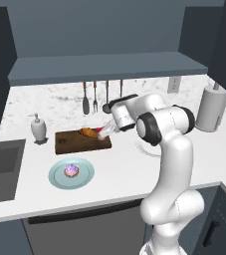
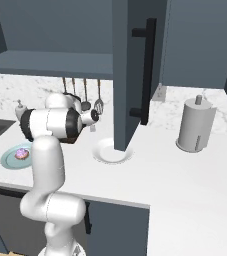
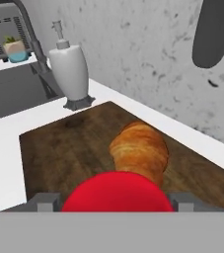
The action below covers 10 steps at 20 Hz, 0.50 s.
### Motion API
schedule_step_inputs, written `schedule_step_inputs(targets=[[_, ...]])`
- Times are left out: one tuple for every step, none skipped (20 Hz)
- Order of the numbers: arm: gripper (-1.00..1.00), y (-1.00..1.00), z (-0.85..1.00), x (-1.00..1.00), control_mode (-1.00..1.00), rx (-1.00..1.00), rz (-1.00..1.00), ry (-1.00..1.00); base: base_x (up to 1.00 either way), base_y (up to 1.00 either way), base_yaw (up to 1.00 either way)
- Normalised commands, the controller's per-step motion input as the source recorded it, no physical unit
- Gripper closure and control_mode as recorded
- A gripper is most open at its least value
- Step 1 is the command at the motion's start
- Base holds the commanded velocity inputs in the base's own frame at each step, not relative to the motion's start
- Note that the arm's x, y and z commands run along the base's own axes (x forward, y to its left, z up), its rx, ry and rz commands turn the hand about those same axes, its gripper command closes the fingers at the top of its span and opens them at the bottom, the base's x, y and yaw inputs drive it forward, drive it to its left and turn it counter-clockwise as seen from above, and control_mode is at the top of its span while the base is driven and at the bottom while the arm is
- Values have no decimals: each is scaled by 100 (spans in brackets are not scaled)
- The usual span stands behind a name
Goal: From the different types of pastries on the counter, select a croissant and place it on the cutting board. Then retrieve a jar of jam from the cabinet and place it alongside the croissant on the cutting board.
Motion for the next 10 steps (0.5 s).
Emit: schedule_step_inputs(targets=[[-100, 0, -2, 14, -100, 0, 0, -2, 0, 0, 0], [-100, 0, -2, 14, -100, 0, 0, -3, 0, 0, 0], [-100, 0, 0, 11, -100, 0, 0, -3, 0, 0, 0], [-100, 0, 0, 8, -100, 0, 0, -3, 0, 0, 0], [-100, 0, 0, 4, -100, 0, 0, -3, 0, 0, 0], [-100, 0, 0, 0, -100, 0, 0, -4, 0, 0, 0], [-100, 0, 0, 0, -100, 0, 0, -4, 0, 0, 0], [-100, 0, 0, 0, -100, 0, 0, -7, 0, 0, 0], [-100, 0, 0, 0, -100, 0, 0, -10, 0, 0, 0], [-100, 0, 9, -6, -100, 0, 0, -15, 0, 0, 0]])
